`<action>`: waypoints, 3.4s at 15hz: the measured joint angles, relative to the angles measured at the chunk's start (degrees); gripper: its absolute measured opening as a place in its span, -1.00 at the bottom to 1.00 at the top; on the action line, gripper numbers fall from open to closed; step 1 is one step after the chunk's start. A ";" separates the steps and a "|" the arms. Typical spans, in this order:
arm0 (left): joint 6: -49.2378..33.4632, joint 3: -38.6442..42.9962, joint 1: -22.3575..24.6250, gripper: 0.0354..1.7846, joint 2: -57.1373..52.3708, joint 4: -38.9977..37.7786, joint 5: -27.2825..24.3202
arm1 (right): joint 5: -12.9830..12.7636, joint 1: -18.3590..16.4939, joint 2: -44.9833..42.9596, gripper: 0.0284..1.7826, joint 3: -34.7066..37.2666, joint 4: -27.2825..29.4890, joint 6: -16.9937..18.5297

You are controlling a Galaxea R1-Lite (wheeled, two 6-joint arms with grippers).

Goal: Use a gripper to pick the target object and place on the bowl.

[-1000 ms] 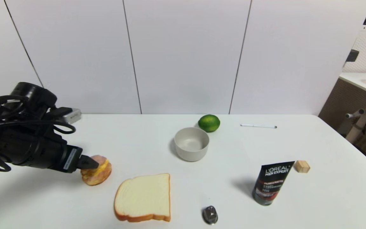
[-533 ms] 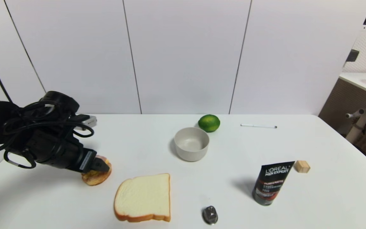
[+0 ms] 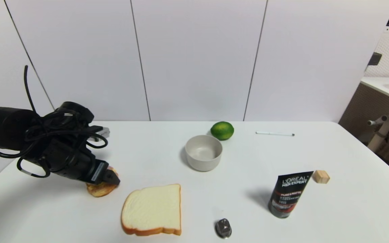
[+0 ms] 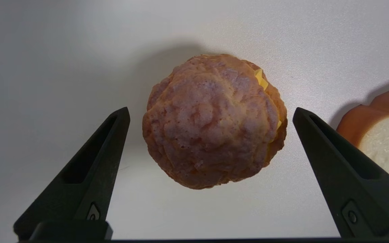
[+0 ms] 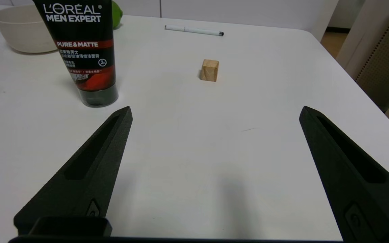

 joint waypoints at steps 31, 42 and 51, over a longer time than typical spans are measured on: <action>3.72 -11.08 -5.30 -0.09 -1.19 0.35 -0.05 | 0.00 0.00 0.00 0.92 0.00 0.02 0.00; 5.62 -30.79 -19.21 -0.09 8.81 0.11 -0.90 | -0.02 0.00 0.00 0.92 0.00 0.02 0.00; 6.67 -40.74 -26.08 -0.09 18.32 -0.13 -6.25 | 0.00 0.00 0.00 0.92 0.00 0.00 0.00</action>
